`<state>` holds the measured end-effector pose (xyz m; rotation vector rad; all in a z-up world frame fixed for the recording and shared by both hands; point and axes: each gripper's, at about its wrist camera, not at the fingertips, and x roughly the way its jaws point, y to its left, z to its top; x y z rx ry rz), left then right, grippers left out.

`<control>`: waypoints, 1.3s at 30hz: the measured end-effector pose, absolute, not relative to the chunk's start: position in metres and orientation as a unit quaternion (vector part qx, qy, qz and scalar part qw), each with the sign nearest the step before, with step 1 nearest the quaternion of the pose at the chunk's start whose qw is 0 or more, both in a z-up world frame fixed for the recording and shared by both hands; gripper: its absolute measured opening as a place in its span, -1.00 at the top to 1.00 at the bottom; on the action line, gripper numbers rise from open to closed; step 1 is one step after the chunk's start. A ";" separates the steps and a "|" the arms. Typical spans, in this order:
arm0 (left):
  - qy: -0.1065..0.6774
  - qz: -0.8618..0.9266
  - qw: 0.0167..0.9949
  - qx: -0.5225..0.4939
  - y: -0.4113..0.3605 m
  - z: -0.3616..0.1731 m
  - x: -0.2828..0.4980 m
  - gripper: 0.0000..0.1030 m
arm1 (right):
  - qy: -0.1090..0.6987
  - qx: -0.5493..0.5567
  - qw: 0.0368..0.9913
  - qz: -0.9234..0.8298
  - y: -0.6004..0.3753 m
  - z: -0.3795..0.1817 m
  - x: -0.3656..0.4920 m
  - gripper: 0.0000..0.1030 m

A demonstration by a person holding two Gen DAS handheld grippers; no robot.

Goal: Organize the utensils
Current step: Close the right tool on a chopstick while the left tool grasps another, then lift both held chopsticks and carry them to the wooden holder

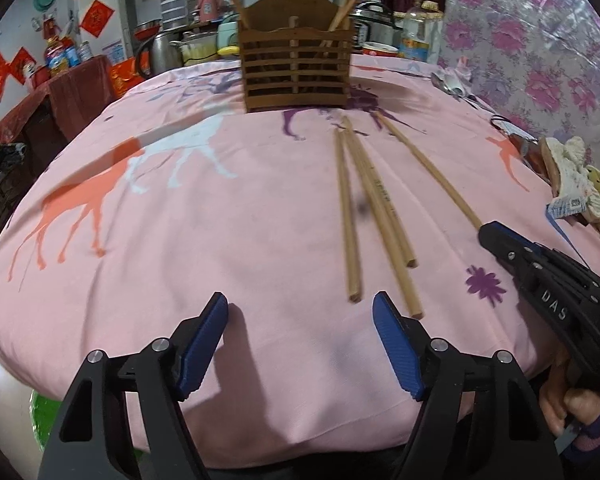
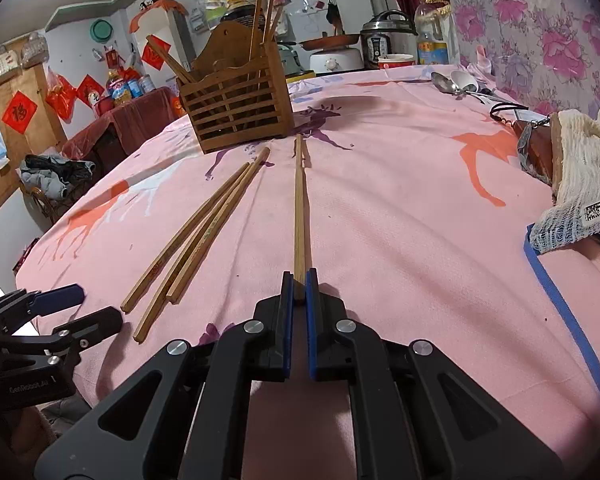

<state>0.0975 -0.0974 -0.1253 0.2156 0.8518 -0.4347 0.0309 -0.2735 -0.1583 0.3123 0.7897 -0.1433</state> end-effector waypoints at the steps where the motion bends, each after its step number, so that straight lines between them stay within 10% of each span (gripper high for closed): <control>1: 0.408 -0.211 0.881 0.109 -0.101 -0.126 0.096 -0.43 | 0.383 0.152 0.909 -0.069 -0.274 -0.158 0.031 0.86; 4: 0.397 -0.216 0.883 0.124 -0.111 -0.127 0.095 -0.23 | 0.383 0.152 0.909 -0.069 -0.274 -0.158 0.031 0.86; 7: 0.393 -0.222 0.884 0.125 -0.112 -0.126 0.097 0.89 | 0.383 0.152 0.909 -0.069 -0.274 -0.158 0.031 0.86; 23: 0.395 -0.138 0.907 0.043 -0.021 -0.123 0.113 0.78 | 0.380 0.146 0.911 -0.069 -0.269 -0.158 0.030 0.81; 30: 0.376 -0.135 0.915 0.058 -0.025 -0.127 0.109 0.15 | 0.378 0.141 0.913 -0.065 -0.267 -0.158 0.029 0.72; 32: 0.376 -0.137 0.915 0.055 -0.023 -0.127 0.110 0.18 | 0.378 0.140 0.913 -0.065 -0.266 -0.158 0.029 0.72; 36: 0.380 -0.144 0.913 0.045 -0.019 -0.126 0.112 0.86 | 0.378 0.129 0.914 -0.069 -0.264 -0.157 0.029 0.74; 39: 0.384 -0.156 0.909 0.040 -0.019 -0.123 0.109 0.88 | 0.378 0.126 0.915 -0.065 -0.263 -0.156 0.028 0.85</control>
